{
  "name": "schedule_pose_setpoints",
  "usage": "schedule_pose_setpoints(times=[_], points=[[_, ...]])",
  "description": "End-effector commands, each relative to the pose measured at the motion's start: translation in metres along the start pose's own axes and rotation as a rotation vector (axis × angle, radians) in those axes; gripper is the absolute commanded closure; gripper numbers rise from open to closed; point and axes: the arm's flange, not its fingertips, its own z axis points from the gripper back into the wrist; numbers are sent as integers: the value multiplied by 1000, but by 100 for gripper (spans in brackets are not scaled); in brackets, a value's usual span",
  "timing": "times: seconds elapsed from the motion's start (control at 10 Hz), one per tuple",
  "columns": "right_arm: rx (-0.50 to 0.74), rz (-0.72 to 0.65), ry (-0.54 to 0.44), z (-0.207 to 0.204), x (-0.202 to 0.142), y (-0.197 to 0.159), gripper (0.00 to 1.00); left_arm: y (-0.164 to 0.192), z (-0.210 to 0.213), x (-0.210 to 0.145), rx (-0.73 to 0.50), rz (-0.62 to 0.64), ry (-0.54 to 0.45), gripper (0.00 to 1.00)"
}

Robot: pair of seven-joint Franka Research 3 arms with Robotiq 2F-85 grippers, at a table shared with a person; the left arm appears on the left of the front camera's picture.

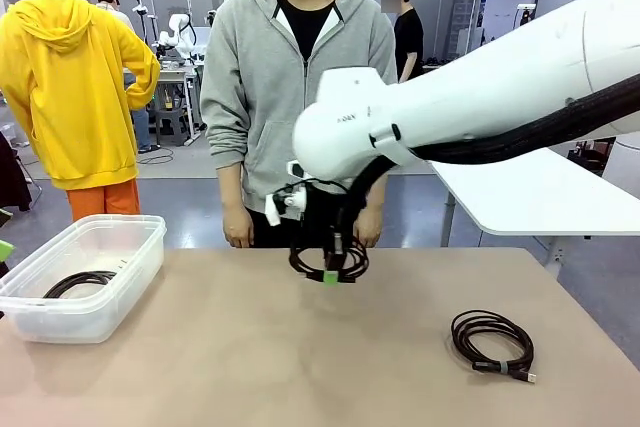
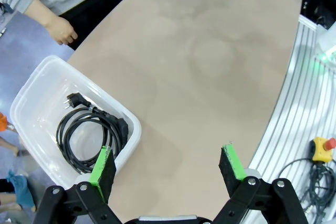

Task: Organize and store the cables.
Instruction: Place the USB Extension Cable into the Organizing box.

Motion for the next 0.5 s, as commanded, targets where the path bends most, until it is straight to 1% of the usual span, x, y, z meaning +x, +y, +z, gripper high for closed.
schedule_pose_setpoints(times=[0.0,0.1,0.3,0.4], points=[[8,-40,19,-30,45,-14,100,-1,0,0,-7,-6,2,0],[13,-21,-3,-45,64,-16,100,-1,0,0,-7,-6,2,0],[47,13,11,-75,94,-22,100,-1,0,0,-7,-6,2,0],[66,27,28,-93,101,-24,100,-1,0,0,-7,-6,2,0]])
